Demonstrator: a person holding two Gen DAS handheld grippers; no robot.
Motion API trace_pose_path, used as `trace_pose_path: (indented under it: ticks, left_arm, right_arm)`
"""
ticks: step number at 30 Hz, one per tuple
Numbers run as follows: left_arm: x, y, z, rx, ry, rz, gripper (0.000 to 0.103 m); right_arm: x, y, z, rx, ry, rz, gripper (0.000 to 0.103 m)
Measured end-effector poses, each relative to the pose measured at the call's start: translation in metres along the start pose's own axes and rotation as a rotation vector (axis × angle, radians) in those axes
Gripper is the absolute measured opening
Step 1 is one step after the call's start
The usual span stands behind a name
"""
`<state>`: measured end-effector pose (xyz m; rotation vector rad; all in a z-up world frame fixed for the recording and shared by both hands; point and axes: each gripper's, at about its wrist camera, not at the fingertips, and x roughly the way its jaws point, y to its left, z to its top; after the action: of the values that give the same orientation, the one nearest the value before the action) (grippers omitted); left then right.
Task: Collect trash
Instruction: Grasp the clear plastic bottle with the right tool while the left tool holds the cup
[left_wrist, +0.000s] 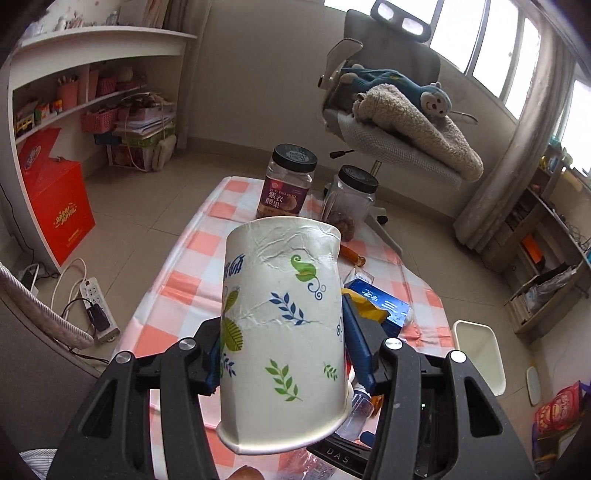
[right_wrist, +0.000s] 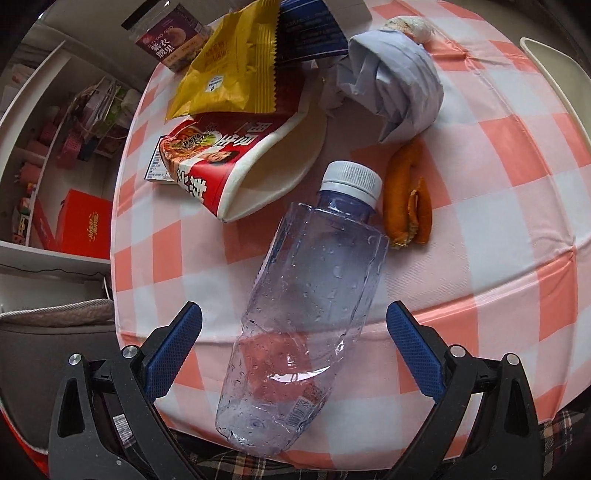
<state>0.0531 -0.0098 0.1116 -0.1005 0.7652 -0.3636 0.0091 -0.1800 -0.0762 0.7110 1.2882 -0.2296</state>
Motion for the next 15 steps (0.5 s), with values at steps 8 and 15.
trace_pose_path:
  ticks: [8,15]
  left_arm:
    - [-0.006,-0.008,-0.004,0.048,-0.033,-0.001,0.053]
    - [-0.009,-0.015,-0.008,0.058,-0.052,0.003,0.053]
  right_arm:
    - [-0.005,-0.016,-0.006,0.031,-0.051,0.061,0.064]
    - [-0.054,-0.019,-0.014,-0.049,-0.193,0.093,0.063]
